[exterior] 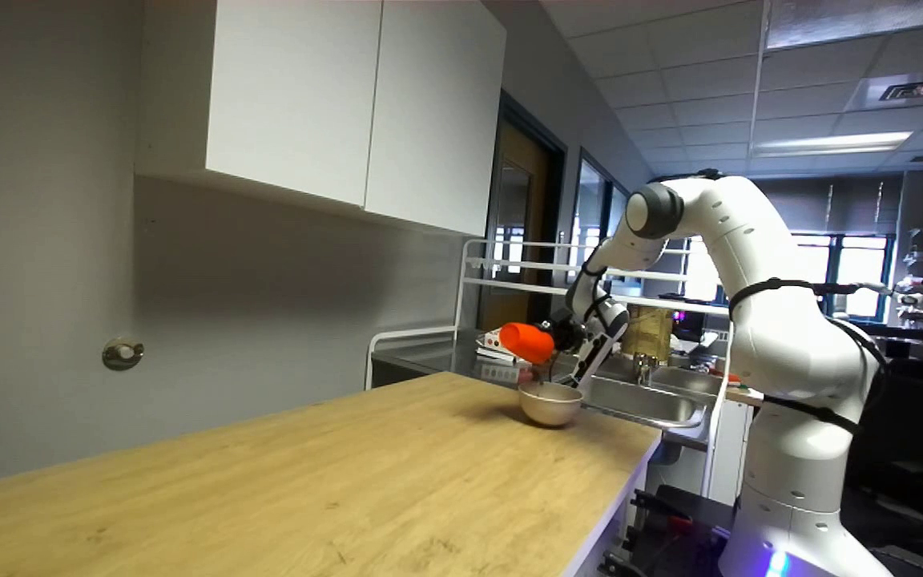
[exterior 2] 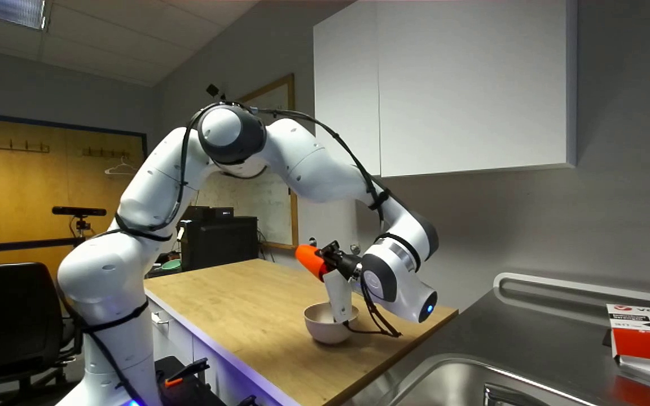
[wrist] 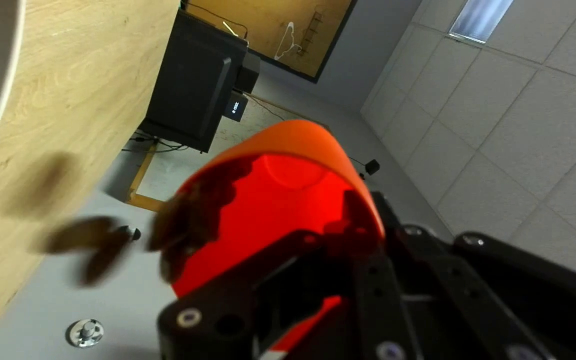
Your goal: Pour the contents of the cup into the bowl
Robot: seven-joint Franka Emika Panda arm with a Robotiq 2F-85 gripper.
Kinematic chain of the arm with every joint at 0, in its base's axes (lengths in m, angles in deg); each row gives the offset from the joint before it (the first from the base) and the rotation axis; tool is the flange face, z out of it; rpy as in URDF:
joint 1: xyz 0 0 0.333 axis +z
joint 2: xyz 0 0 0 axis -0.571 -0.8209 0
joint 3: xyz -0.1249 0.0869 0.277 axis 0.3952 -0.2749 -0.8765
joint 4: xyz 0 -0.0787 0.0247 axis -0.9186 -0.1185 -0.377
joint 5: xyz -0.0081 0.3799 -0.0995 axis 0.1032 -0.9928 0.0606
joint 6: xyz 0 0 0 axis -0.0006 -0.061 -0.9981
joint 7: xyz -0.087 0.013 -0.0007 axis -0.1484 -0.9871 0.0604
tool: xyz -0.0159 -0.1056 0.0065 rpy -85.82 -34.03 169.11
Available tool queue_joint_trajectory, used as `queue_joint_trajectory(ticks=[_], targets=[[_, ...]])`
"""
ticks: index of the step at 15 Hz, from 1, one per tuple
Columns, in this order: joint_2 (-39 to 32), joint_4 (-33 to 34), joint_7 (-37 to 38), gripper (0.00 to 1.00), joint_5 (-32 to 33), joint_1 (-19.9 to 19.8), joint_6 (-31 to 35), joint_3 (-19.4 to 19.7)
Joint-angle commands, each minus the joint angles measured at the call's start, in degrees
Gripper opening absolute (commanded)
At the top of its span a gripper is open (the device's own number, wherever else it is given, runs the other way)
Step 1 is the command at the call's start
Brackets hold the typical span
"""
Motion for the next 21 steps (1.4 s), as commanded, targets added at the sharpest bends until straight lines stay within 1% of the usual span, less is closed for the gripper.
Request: queue_joint_trajectory(ticks=[1, 13, 16, 21], targets=[[-1.98, 3.57, 0.75, 0.01, -0.64, -1.25, -2.34, -1.21], [-4.19, 7.3, 1.02, 0.01, -0.6, -1.22, -4.5, -1.94], [-3.36, 6.76, 1.26, 0.01, 0.04, -0.56, -3.01, -1.46], [-4.05, 7.79, 0.77, 0.01, 0.27, -1.0, -4.34, -1.88]])
